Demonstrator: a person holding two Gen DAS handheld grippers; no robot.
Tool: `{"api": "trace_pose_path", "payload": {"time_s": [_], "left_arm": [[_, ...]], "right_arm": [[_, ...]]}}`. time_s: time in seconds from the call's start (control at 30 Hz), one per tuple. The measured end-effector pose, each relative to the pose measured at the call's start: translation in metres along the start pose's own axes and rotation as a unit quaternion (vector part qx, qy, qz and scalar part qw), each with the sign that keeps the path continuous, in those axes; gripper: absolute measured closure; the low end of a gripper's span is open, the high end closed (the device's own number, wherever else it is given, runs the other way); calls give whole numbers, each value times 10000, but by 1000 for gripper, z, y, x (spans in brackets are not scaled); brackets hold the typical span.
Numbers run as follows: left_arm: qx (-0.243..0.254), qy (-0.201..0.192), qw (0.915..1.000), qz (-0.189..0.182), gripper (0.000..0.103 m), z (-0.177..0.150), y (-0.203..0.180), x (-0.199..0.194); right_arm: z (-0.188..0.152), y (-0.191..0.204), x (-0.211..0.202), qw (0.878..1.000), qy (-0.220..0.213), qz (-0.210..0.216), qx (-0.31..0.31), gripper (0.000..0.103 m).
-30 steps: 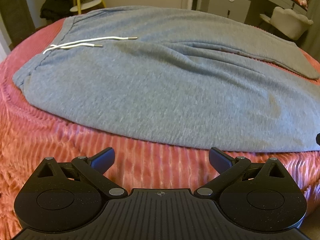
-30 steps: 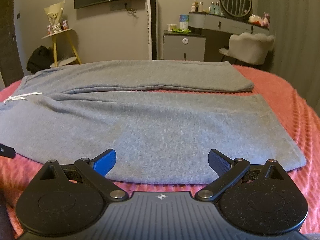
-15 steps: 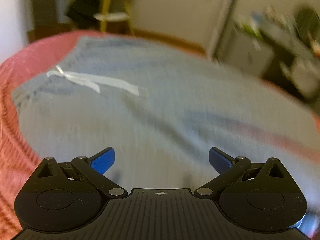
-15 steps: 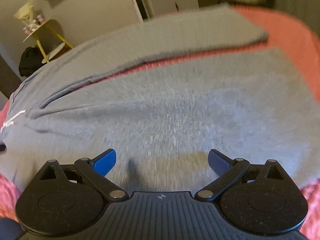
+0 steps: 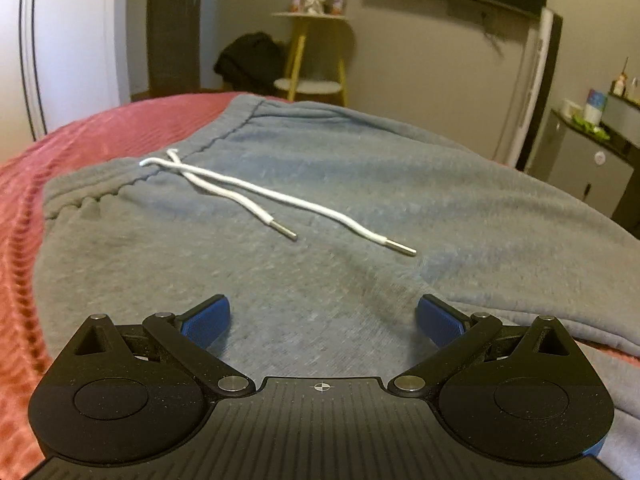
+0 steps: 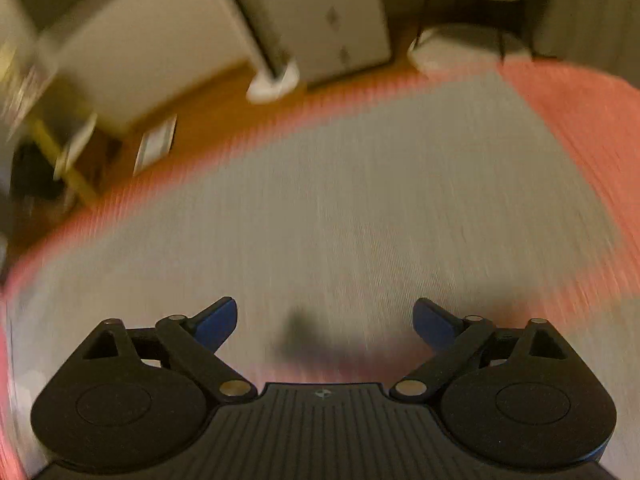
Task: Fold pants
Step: 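Grasp the grey pant leg hem with the right gripper while the left tool approaches the waistband, then grasp the waistband edge with the left gripper while the right gripper holds the hem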
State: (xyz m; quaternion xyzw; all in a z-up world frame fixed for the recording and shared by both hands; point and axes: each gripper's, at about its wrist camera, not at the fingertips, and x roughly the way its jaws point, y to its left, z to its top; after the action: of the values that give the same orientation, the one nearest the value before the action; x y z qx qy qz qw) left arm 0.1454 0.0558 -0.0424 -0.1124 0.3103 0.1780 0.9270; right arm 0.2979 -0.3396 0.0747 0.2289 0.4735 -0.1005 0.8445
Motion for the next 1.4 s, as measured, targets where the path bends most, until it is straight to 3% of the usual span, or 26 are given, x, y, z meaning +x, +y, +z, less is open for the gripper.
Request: {"api": "trace_pose_path", "payload": {"time_s": [0.1, 0.17, 0.3, 0.47, 0.53, 0.6, 0.63, 0.7, 0.73, 0.87, 0.97, 1.03, 1.13, 1.23, 1.27, 1.33, 1.4], "left_arm": [[-279, 88, 9995, -138, 0, -5, 6, 9], [-345, -19, 9993, -174, 0, -11, 8, 13], [-125, -174, 9997, -86, 0, -19, 1, 17], [-162, -211, 9996, -92, 0, -21, 2, 20], [-196, -207, 9995, -122, 0, -22, 3, 20], [-255, -231, 9993, -173, 0, -24, 6, 20], [-272, -241, 9992, -193, 0, -24, 7, 20], [-336, -248, 9988, -249, 0, -24, 9, 20], [-360, -241, 9987, -271, 0, -24, 10, 20], [-398, -260, 9984, -320, 0, -24, 12, 19], [-425, -271, 9982, -335, 0, -24, 13, 18], [-479, -273, 9978, -364, 0, -23, 14, 17], [-562, -253, 9973, -407, 0, -21, 17, 12], [-615, -114, 9961, -614, 0, -11, 16, 4], [-625, -113, 9947, -802, 0, -5, 15, -2], [-586, -193, 9923, -1070, 0, 8, 10, -14], [-476, -220, 9884, -1423, 0, 27, 1, -19]], "right_arm": [[60, 4, 47, 9966, -243, -120, 782, 26], [84, 4, 77, 9911, -251, -276, 1274, 29], [99, 1, 123, 9802, 38, -885, 1768, 29], [110, 1, 133, 9768, -243, -1314, 1671, 32], [107, -1, 134, 9756, -340, -1381, 1674, 40], [102, -4, 136, 9755, -517, -1504, 1521, 64], [98, -5, 133, 9762, -602, -1543, 1399, 71], [88, -11, 118, 9773, -808, -1463, 1300, 98], [83, -15, 106, 9789, -899, -1223, 1365, 101], [38, -39, 37, 9810, -1423, -160, 1306, 101], [-36, -70, -32, 9727, -1783, 508, 1396, 101], [-87, -87, -59, 9690, -1897, 607, 1459, 101], [-153, -115, -67, 9667, -1900, 310, 1684, 102], [-173, -134, -56, 9634, -1765, 0, 2018, 97], [-171, -140, -54, 9629, -1725, 190, 2069, 97], [-161, -149, -51, 9581, -1756, 535, 2200, 84], [-155, -150, -54, 9497, -1968, 793, 2304, 54]]}}
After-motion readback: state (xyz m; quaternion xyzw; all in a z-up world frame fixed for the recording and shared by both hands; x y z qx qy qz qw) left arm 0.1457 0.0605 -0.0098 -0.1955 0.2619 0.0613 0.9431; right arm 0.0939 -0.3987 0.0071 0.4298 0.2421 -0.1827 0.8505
